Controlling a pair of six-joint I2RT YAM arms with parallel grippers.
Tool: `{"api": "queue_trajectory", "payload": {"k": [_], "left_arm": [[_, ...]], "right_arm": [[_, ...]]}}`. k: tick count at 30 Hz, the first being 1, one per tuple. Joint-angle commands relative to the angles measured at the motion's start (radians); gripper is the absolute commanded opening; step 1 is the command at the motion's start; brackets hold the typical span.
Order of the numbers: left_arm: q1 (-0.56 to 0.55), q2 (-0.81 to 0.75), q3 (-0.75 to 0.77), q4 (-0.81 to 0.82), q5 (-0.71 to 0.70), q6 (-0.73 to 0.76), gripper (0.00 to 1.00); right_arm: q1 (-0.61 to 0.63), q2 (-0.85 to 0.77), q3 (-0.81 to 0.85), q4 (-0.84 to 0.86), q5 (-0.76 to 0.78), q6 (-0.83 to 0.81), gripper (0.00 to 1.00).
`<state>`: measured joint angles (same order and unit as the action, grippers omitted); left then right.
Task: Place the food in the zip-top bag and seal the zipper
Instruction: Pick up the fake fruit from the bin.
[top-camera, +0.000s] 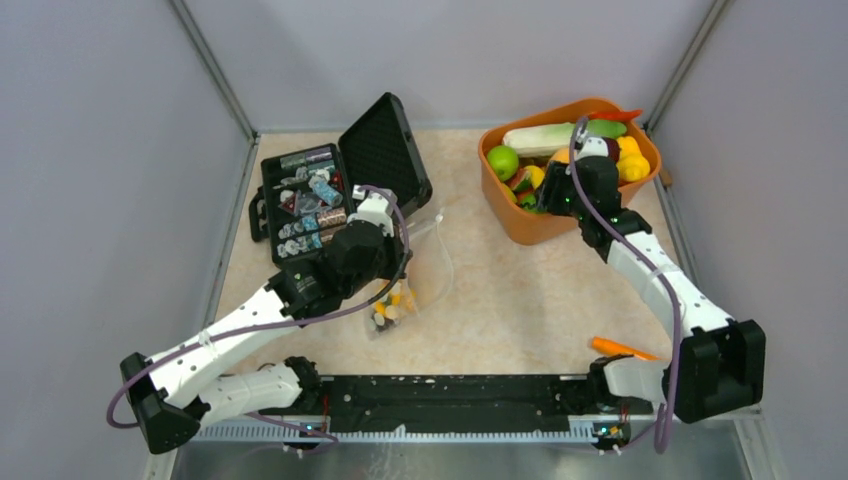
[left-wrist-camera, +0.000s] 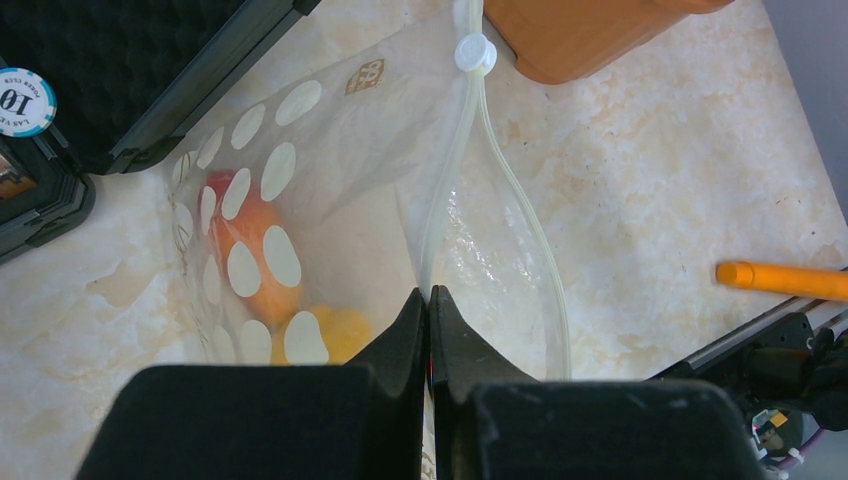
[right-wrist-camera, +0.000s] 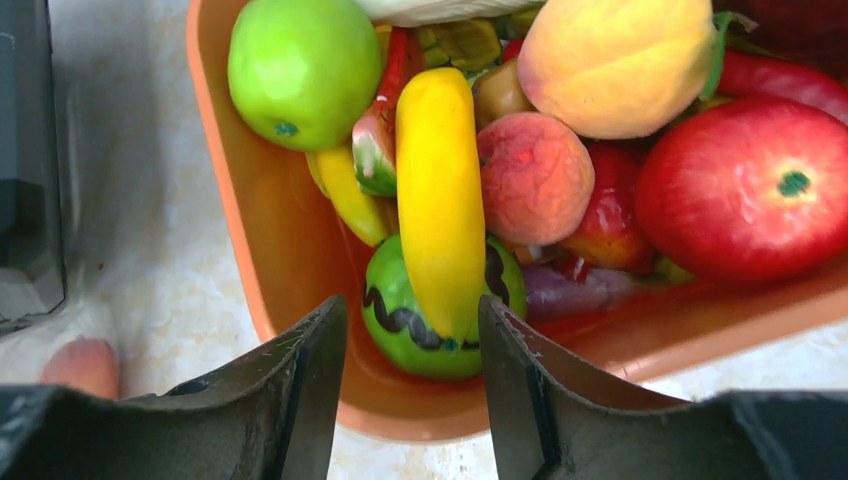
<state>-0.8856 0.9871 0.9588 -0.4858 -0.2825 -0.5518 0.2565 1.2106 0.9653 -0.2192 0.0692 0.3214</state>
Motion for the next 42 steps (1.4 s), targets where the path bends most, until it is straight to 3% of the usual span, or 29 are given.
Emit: {"api": "queue_trajectory", "payload": {"k": [1,12,15,19,21,25,34,42], "left_arm": [[0.000,-0.021,-0.001,0.033,-0.020,-0.007,0.00],[0.000,-0.018,-0.002,0.030,-0.024,-0.012,0.00],[0.000,-0.020,-0.005,0.031,-0.026,-0.014,0.00],[0.000,-0.016,-0.002,0.033,-0.027,-0.011,0.00],[0.000,-0.015,-0.001,0.033,-0.027,-0.010,0.00],[0.000,-0.011,0.000,0.032,-0.025,-0.008,0.00],[0.000,-0.011,-0.003,0.038,-0.025,-0.007,0.00],[0.000,-0.005,-0.003,0.041,-0.020,-0.003,0.00]], "right_arm": [[-0.022,0.082,0.105,0.028,-0.047,-0.044,0.50],[-0.025,0.246,0.193,0.022,-0.004,-0.100,0.49],[-0.023,0.263,0.200,0.026,-0.017,-0.116,0.28],[-0.024,0.258,0.199,0.025,-0.002,-0.119,0.26],[-0.024,0.245,0.191,0.026,0.008,-0.120,0.14],[-0.023,0.168,0.154,0.049,0.034,-0.111,0.06],[-0.023,-0.141,-0.052,0.150,0.038,-0.063,0.00],[-0.024,-0.337,-0.143,0.206,-0.131,0.026,0.00]]}}
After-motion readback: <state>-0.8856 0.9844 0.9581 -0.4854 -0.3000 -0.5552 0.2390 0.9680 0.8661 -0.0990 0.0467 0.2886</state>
